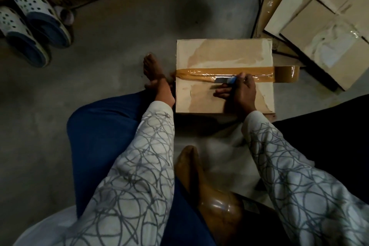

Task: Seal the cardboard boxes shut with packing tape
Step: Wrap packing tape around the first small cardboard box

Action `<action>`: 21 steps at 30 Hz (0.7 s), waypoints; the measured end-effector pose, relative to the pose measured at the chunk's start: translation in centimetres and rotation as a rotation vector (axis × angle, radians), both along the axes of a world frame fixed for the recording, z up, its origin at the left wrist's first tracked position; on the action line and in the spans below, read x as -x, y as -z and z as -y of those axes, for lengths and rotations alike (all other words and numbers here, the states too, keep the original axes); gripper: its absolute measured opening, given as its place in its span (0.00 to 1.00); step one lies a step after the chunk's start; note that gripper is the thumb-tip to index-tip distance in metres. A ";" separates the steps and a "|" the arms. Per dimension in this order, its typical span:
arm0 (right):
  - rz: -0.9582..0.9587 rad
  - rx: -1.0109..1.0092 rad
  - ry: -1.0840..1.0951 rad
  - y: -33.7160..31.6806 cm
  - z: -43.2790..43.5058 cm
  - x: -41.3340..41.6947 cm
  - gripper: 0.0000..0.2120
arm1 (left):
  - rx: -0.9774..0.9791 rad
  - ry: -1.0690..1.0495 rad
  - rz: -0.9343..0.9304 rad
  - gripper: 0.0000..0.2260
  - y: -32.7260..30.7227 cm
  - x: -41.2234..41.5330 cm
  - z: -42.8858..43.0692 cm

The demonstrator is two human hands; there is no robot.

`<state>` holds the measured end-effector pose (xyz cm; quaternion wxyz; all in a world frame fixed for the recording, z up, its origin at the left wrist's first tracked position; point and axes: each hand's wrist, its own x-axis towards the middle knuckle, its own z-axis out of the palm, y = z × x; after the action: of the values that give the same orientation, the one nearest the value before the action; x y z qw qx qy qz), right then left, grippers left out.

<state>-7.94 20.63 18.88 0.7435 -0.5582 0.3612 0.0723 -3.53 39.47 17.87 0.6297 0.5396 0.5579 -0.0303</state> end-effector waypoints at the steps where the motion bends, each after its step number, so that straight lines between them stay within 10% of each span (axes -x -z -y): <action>1: 0.002 0.001 0.008 0.1 -0.1 0.0 0.09 | -0.055 -0.031 0.014 0.16 0.3 -0.1 -0.3; 6: 0.033 0.080 0.033 0.1 -0.6 -0.1 0.08 | -0.282 0.055 -0.044 0.43 14.0 -2.0 -1.4; 11: 0.031 0.059 0.021 0.2 -0.6 0.1 0.09 | -0.044 0.366 -0.091 0.10 -2.7 0.4 2.0; 21: 0.085 0.565 -0.320 -0.4 -2.2 -2.0 0.18 | 0.252 0.213 -0.085 0.13 -4.7 0.6 2.0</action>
<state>-5.89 22.81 19.25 0.5529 -0.7945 0.2434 0.0617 -4.15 37.50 22.55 0.6615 0.5106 0.5156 -0.1893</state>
